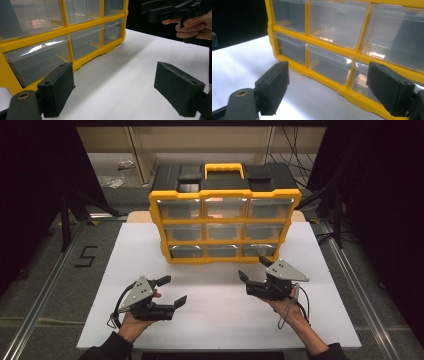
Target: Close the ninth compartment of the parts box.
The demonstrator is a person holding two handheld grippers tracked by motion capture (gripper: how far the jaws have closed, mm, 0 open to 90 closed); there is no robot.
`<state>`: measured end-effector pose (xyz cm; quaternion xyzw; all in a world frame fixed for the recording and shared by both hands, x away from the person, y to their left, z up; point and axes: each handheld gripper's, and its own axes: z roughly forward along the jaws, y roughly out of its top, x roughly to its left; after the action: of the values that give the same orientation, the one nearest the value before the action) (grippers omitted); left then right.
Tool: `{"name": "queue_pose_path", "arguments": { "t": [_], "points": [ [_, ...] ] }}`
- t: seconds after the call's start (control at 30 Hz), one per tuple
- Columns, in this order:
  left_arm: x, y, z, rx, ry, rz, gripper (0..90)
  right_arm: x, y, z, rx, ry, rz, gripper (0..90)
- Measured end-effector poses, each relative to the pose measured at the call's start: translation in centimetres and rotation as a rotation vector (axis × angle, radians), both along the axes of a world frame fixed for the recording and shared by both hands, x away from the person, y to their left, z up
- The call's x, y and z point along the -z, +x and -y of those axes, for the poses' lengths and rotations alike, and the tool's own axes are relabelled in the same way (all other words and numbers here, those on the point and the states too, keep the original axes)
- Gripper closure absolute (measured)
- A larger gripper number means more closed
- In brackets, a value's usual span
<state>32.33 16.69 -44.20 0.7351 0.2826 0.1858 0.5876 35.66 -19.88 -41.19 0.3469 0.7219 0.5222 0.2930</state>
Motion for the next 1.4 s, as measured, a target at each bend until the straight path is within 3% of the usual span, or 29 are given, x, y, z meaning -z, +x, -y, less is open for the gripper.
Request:
{"name": "queue_pose_path", "arguments": {
  "t": [0.47, 0.6, 1.4],
  "points": [
    [0.0, 0.0, -0.1, 0.0, -0.003, 0.003, 15.6, 0.2, -1.1, -0.3, -0.031, 0.012, -0.013, 19.4],
    [-0.1, -0.2, -0.2, 0.009, -0.022, 0.014, 15.5, 0.2, -1.3, -0.5, -0.041, 0.009, -0.014, 19.4],
    [-0.1, -0.1, -0.1, 0.007, -0.017, 0.013, 15.5, 0.6, -2.4, -0.3, -0.065, 0.01, -0.031, 19.4]
  ]
}}
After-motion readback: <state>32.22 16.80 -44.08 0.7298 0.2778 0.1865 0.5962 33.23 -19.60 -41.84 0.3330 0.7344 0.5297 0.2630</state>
